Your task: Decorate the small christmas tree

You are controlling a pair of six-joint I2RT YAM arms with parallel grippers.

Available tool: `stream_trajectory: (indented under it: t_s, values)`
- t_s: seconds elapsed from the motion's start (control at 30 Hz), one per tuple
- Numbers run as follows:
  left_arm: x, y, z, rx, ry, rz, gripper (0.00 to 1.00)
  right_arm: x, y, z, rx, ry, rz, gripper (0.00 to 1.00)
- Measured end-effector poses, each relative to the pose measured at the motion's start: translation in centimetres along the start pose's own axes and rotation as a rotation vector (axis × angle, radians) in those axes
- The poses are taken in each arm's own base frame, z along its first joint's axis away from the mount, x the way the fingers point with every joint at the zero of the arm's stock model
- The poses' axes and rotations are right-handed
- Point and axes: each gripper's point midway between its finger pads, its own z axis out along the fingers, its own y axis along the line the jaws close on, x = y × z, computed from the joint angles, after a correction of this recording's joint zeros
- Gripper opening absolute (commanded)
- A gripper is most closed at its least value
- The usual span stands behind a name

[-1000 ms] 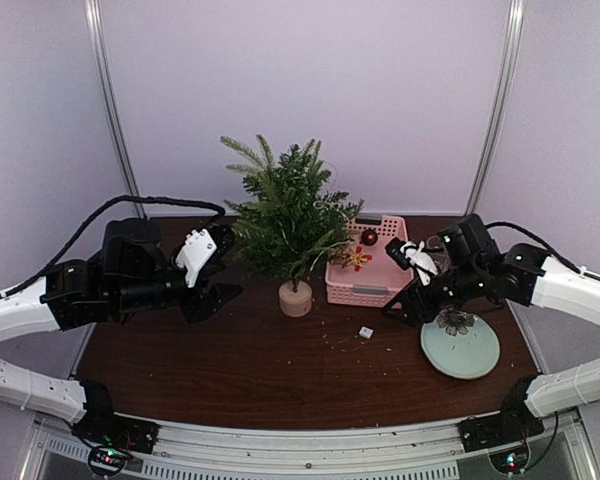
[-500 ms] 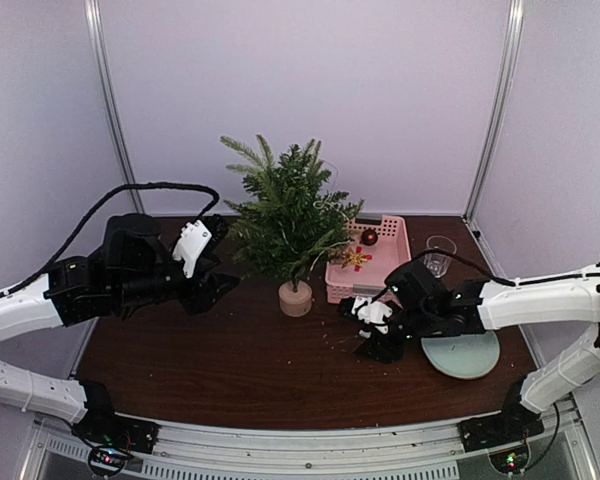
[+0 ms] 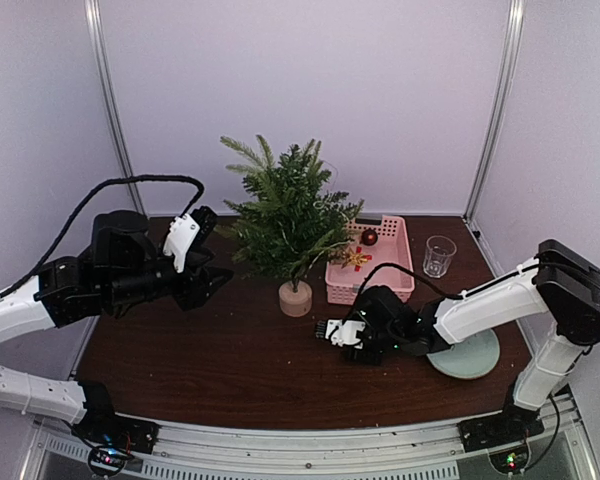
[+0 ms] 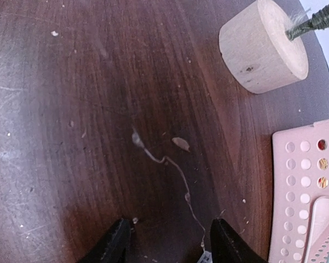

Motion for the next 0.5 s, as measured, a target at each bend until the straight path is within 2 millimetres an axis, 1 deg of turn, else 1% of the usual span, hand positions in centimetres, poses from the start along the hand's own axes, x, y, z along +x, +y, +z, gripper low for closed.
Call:
stream_trajectory:
  t_s: [0.23, 0.33, 0.43, 0.5]
  values:
    - [-0.1, 0.2, -0.1, -0.005, -0.003, -0.002, 0.53, -0.2, -0.9, 0.9, 0.058, -0.003, -0.022, 0.40]
    - [0.0, 0.4, -0.1, -0.010, -0.002, -0.004, 0.53, -0.3, -1.4, 1.4, 0.090, -0.005, -0.020, 0.38]
    - [0.0, 0.5, 0.0, -0.013, 0.000, -0.004, 0.53, -0.8, -2.1, 2.0, 0.116, -0.004, -0.018, 0.31]
    - [0.1, 0.5, 0.2, -0.012, 0.006, -0.001, 0.53, -1.0, -2.3, 2.5, 0.126, 0.000, -0.016, 0.23]
